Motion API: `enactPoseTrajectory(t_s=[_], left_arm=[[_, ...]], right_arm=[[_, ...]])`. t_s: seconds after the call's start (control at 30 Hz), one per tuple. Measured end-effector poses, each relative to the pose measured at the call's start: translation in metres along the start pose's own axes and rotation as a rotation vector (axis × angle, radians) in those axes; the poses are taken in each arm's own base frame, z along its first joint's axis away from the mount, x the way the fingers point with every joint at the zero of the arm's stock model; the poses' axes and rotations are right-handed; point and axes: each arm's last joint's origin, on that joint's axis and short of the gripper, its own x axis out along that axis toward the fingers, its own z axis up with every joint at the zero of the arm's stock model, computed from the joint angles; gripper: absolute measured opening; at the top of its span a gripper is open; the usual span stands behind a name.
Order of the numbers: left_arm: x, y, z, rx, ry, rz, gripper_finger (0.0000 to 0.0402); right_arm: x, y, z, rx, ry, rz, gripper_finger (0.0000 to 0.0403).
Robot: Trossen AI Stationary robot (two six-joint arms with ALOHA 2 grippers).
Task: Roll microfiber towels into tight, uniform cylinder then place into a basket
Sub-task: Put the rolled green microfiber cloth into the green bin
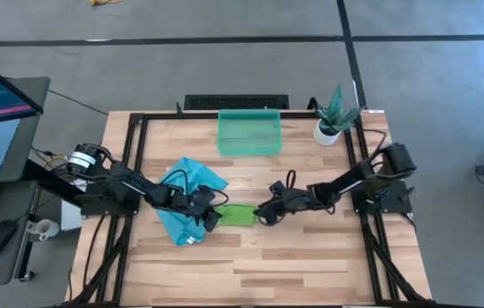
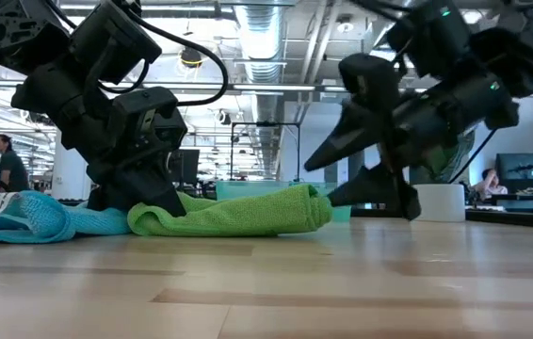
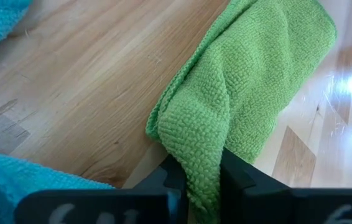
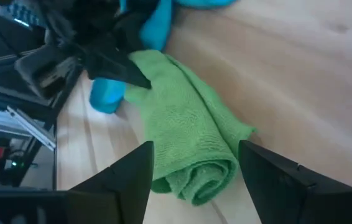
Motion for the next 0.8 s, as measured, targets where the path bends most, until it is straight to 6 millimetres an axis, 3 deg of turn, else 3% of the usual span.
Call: enactPoseTrajectory(t_s=[0.33, 0.8], left_arm=[[0.0, 0.0, 0.0, -0.001, 0.0, 0.0, 0.0032], [0.0, 0.0, 0.0, -0.001, -0.005, 0.001, 0.0032]], right_arm=[[0.022, -0.005, 0.001, 0.097, 0.064, 0.005, 0.0255], [0.027, 0.005, -0.003, 0.049, 0.159, -0.018, 0.0241]])
